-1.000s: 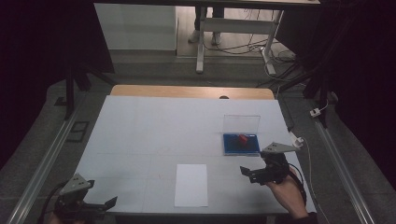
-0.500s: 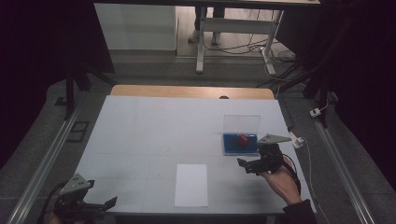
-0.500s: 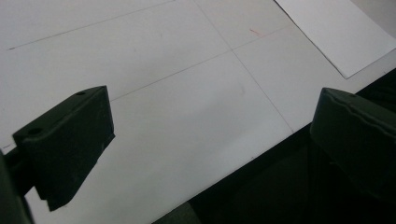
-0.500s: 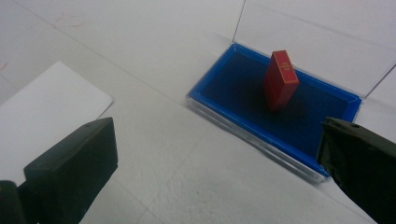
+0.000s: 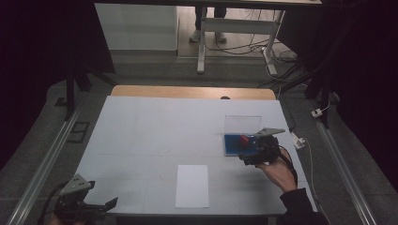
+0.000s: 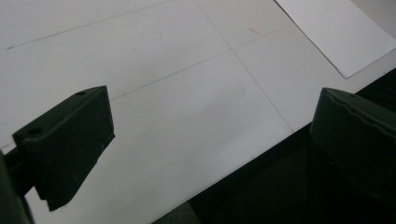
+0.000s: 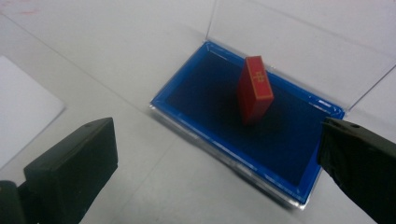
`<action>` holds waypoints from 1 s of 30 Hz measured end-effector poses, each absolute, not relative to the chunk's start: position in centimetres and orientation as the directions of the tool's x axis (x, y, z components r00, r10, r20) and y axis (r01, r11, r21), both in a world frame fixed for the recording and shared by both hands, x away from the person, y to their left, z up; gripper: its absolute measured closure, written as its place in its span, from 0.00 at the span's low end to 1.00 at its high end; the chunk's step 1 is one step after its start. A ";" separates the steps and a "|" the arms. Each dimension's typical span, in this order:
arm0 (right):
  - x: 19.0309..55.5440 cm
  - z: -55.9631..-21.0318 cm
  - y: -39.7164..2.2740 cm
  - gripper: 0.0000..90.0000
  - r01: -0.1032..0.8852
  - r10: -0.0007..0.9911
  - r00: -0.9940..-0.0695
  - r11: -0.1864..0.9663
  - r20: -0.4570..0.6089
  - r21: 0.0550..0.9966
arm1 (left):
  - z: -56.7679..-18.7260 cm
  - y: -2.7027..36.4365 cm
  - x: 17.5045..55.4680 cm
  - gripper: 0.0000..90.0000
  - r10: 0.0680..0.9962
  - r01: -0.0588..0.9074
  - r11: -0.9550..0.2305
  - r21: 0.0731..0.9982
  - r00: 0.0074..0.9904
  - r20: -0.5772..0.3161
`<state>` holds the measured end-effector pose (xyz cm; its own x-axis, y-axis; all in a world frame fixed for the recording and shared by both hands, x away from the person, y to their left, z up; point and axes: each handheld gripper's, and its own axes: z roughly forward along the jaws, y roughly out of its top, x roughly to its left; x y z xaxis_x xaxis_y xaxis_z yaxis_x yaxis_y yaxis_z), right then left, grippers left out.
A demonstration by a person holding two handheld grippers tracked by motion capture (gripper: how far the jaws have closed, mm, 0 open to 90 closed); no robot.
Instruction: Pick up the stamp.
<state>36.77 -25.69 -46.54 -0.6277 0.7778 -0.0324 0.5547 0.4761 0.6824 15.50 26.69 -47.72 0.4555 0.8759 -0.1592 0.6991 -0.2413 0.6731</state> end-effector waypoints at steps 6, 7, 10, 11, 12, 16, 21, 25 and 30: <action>38.6 -46.9 -25.2 0.00 0.563 0.785 -0.618 0.483 -0.046 0.670 | -47.7 26.7 15.5 0.00 0.875 0.700 -0.241 0.672 0.456 -0.161; 39.2 -47.0 -25.2 0.00 0.569 0.786 -0.616 0.489 -0.051 0.661 | -47.7 26.7 15.5 0.00 0.875 0.700 -0.240 0.673 0.456 -0.162; 40.0 -47.3 -25.1 0.00 0.578 0.792 -0.607 0.489 -0.056 0.654 | -47.7 26.8 15.5 0.00 0.876 0.700 -0.237 0.673 0.454 -0.164; 40.3 -47.4 -25.2 0.00 0.580 0.794 -0.606 0.489 -0.056 0.652 | -47.7 26.8 15.5 0.00 0.876 0.700 -0.237 0.673 0.454 -0.165; 40.5 -47.4 -25.2 0.00 0.586 0.796 -0.602 0.487 -0.054 0.648 | -47.7 26.8 15.5 0.00 0.876 0.701 -0.236 0.673 0.454 -0.166; 41.1 -47.6 -25.1 0.00 0.593 0.802 -0.595 0.489 -0.061 0.639 | -47.7 26.8 15.6 0.00 0.876 0.703 -0.234 0.672 0.452 -0.168; 41.7 -47.7 -25.2 0.12 0.585 0.798 -0.596 0.505 -0.085 0.635 | -47.8 26.8 15.6 0.00 0.876 0.703 -0.233 0.671 0.452 -0.169; 41.8 -47.4 -25.2 0.40 0.574 0.781 -0.619 0.518 -0.077 0.634 | -47.8 26.8 15.6 0.00 0.875 0.704 -0.234 0.671 0.453 -0.170; 42.1 -47.3 -25.0 0.64 0.584 0.769 -0.637 0.532 -0.060 0.613 | -47.8 26.8 15.6 0.00 0.876 0.705 -0.235 0.670 0.452 -0.169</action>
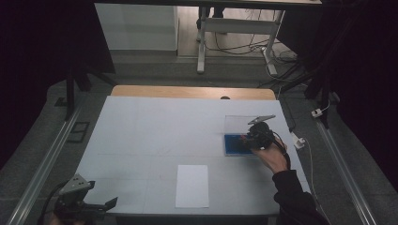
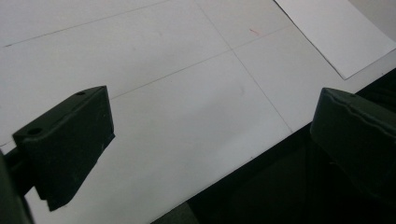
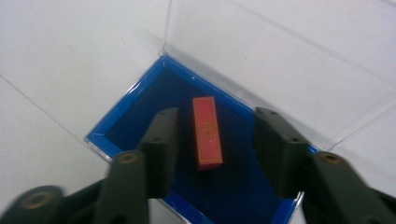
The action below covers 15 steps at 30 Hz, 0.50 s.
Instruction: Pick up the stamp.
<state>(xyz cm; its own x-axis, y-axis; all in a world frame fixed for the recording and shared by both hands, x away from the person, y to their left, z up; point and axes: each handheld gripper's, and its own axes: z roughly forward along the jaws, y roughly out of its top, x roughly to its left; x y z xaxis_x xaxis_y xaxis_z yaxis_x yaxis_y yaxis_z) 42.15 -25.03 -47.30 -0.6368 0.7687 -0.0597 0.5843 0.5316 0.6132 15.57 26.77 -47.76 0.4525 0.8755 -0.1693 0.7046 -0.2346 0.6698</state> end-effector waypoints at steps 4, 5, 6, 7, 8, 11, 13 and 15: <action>42.4 -47.6 -24.8 0.75 0.601 0.764 -0.644 0.539 -0.042 0.590 | -47.8 26.8 15.6 0.00 0.876 0.705 -0.235 0.669 0.453 -0.169; 42.5 -47.6 -24.8 0.79 0.601 0.763 -0.646 0.540 -0.040 0.590 | -47.8 26.8 15.6 0.00 0.876 0.705 -0.235 0.669 0.453 -0.169; 42.5 -47.6 -24.8 0.79 0.601 0.763 -0.646 0.540 -0.040 0.590 | -47.8 26.8 15.6 0.00 0.876 0.705 -0.235 0.669 0.453 -0.169; 42.5 -47.6 -24.8 0.86 0.606 0.764 -0.644 0.537 -0.034 0.587 | -47.8 26.8 15.6 0.00 0.875 0.705 -0.235 0.669 0.453 -0.169; 42.5 -47.6 -24.7 0.87 0.606 0.763 -0.645 0.540 -0.036 0.585 | -47.8 26.8 15.6 0.00 0.876 0.705 -0.235 0.669 0.453 -0.169; 42.4 -47.5 -24.6 0.88 0.606 0.767 -0.640 0.544 -0.050 0.580 | -47.8 26.8 15.6 0.00 0.876 0.705 -0.236 0.669 0.453 -0.169; 42.4 -47.5 -24.6 0.88 0.606 0.766 -0.640 0.545 -0.051 0.580 | -47.8 26.7 15.6 0.00 0.876 0.705 -0.237 0.668 0.453 -0.168; 42.3 -47.2 -24.6 0.88 0.594 0.766 -0.641 0.539 -0.053 0.596 | -47.8 26.8 15.6 0.00 0.875 0.704 -0.239 0.669 0.455 -0.166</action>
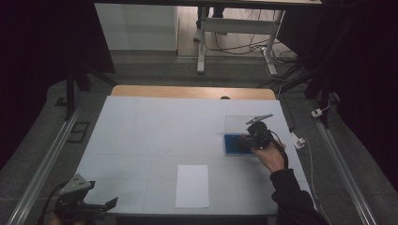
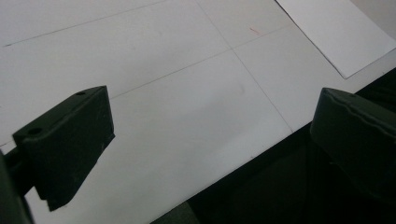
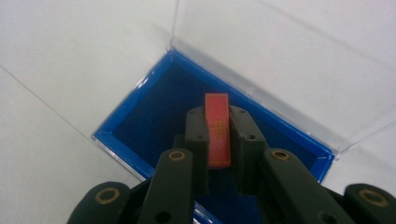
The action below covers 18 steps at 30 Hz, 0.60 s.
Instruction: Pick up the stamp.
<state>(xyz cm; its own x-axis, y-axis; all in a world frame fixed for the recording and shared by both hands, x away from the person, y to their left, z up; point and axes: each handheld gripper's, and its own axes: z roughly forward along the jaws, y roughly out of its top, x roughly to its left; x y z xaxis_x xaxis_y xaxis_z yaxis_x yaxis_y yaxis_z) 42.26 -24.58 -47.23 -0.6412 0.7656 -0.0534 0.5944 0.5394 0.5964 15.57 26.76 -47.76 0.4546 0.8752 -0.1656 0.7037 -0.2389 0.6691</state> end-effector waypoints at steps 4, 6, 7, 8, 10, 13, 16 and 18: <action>42.0 -46.8 -24.6 0.88 0.586 0.761 -0.647 0.535 -0.046 0.609 | -47.8 26.7 15.6 0.00 0.876 0.705 -0.237 0.668 0.453 -0.167; 41.8 -46.6 -24.6 0.88 0.579 0.756 -0.652 0.536 -0.046 0.614 | -47.8 26.7 15.6 0.00 0.876 0.705 -0.240 0.668 0.454 -0.165; 41.7 -46.5 -24.6 0.88 0.576 0.754 -0.655 0.536 -0.044 0.617 | -47.8 26.7 15.6 0.00 0.876 0.705 -0.240 0.668 0.454 -0.165; 41.6 -46.4 -24.6 0.88 0.570 0.751 -0.659 0.538 -0.046 0.621 | -47.8 26.7 15.6 0.00 0.876 0.704 -0.240 0.668 0.454 -0.164; 41.4 -46.2 -24.6 0.88 0.560 0.745 -0.665 0.540 -0.047 0.628 | -47.8 26.7 15.6 0.00 0.876 0.705 -0.240 0.668 0.454 -0.164; 41.0 -45.9 -24.5 0.88 0.553 0.740 -0.672 0.538 -0.042 0.636 | -47.8 26.7 15.6 0.00 0.876 0.704 -0.240 0.668 0.454 -0.163; 40.9 -45.7 -24.4 0.88 0.547 0.735 -0.677 0.534 -0.034 0.645 | -47.8 26.7 15.5 0.00 0.876 0.704 -0.239 0.669 0.453 -0.164; 40.6 -45.5 -24.3 0.88 0.545 0.735 -0.677 0.531 -0.031 0.649 | -47.8 26.7 15.5 0.00 0.876 0.704 -0.239 0.669 0.454 -0.164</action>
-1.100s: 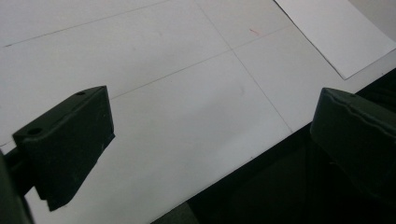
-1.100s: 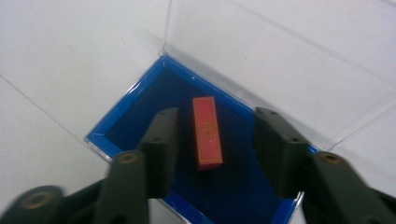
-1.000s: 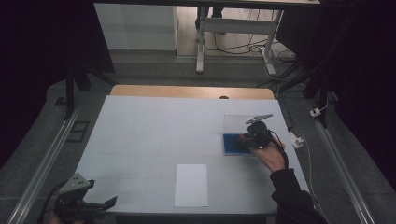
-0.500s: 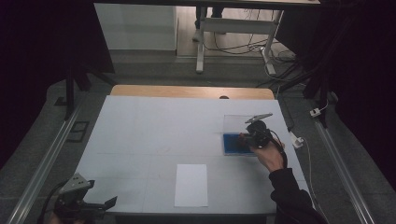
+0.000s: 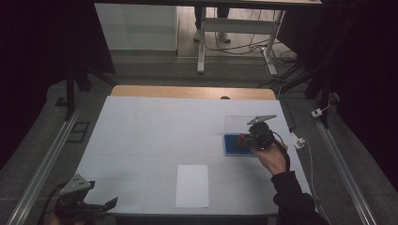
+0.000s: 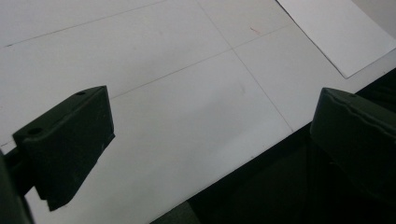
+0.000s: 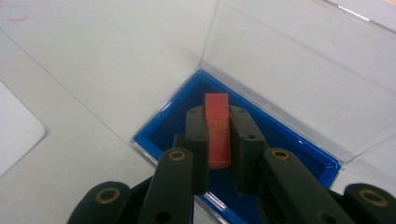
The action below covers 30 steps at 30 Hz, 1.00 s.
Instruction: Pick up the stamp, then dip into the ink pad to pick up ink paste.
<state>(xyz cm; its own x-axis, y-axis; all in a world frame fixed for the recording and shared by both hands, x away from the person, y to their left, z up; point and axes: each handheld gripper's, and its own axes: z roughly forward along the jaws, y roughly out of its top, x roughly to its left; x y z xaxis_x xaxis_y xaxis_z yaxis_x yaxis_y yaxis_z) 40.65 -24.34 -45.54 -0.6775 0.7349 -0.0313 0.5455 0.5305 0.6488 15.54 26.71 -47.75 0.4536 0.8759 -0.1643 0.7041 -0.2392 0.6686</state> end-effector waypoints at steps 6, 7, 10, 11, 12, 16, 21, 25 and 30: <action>40.3 -45.2 -24.4 0.88 0.543 0.737 -0.676 0.519 -0.024 0.660 | -47.7 26.7 15.5 0.00 0.876 0.703 -0.241 0.669 0.454 -0.162; 40.3 -45.2 -24.5 0.88 0.545 0.738 -0.675 0.517 -0.021 0.660 | -47.7 26.7 15.5 0.00 0.876 0.703 -0.240 0.670 0.455 -0.163; 40.3 -45.2 -24.6 0.88 0.547 0.740 -0.673 0.513 -0.018 0.662 | -47.7 26.7 15.5 0.00 0.876 0.703 -0.241 0.670 0.454 -0.161; 40.3 -45.1 -24.6 0.88 0.550 0.743 -0.669 0.506 -0.012 0.664 | -47.7 26.7 15.5 0.00 0.876 0.702 -0.241 0.670 0.454 -0.160; 40.3 -45.1 -24.7 0.88 0.554 0.746 -0.666 0.501 -0.007 0.665 | -47.7 26.7 15.5 0.00 0.877 0.702 -0.242 0.670 0.454 -0.160; 40.5 -45.0 -24.9 0.88 0.564 0.763 -0.646 0.479 -0.001 0.672 | -47.8 26.8 15.5 0.00 0.876 0.703 -0.239 0.670 0.454 -0.164; 41.1 -45.5 -24.8 0.88 0.585 0.775 -0.632 0.470 0.008 0.661 | -47.7 26.8 15.5 0.00 0.876 0.703 -0.240 0.669 0.455 -0.164; 41.6 -46.1 -24.5 0.88 0.588 0.763 -0.646 0.504 -0.008 0.633 | -47.7 26.8 15.5 0.00 0.876 0.703 -0.239 0.670 0.454 -0.165; 42.0 -46.9 -24.1 0.88 0.589 0.755 -0.655 0.527 -0.021 0.613 | -47.8 26.8 15.5 0.00 0.875 0.703 -0.239 0.669 0.454 -0.165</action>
<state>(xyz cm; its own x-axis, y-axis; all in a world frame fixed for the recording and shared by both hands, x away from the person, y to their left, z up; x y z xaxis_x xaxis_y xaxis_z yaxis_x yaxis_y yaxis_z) 41.95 -24.10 -46.90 -0.6549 0.7554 -0.0207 0.5887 0.5272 0.6127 15.52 26.78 -47.75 0.4543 0.8755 -0.1650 0.7034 -0.2388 0.6695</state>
